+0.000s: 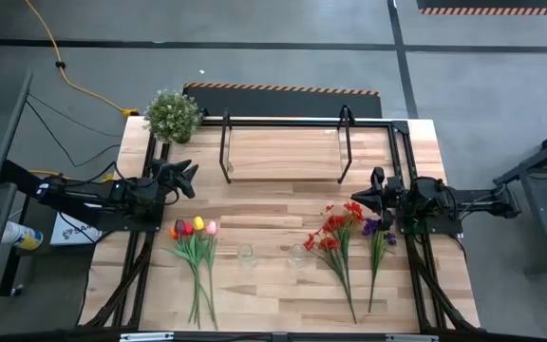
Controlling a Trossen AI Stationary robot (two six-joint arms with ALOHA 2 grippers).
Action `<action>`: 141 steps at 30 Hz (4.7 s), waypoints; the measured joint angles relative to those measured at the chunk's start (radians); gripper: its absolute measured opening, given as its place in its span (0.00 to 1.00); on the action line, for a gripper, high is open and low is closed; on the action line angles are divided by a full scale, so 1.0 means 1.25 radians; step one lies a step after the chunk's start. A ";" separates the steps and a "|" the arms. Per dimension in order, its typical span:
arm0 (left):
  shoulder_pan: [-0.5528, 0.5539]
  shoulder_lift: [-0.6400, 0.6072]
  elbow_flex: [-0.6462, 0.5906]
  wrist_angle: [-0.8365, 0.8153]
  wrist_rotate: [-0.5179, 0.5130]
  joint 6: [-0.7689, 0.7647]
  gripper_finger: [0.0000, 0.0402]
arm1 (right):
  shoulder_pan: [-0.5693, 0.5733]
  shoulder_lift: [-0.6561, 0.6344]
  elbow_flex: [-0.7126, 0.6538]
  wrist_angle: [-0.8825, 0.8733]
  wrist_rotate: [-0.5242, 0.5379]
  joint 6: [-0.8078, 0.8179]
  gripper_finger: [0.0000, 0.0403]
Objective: Pick and place flowers into a vace then onto a shelf
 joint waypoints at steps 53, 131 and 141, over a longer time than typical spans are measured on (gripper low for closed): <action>0.000 0.000 0.000 0.000 0.000 0.000 0.49 | 0.000 0.000 0.000 0.000 0.000 0.000 0.03; -0.001 0.011 0.232 0.350 0.461 -0.016 0.49 | 0.000 0.000 0.025 0.631 0.214 0.175 0.03; -0.001 0.129 0.519 0.119 0.491 -0.024 0.49 | 0.000 0.000 0.025 0.646 0.213 0.175 0.03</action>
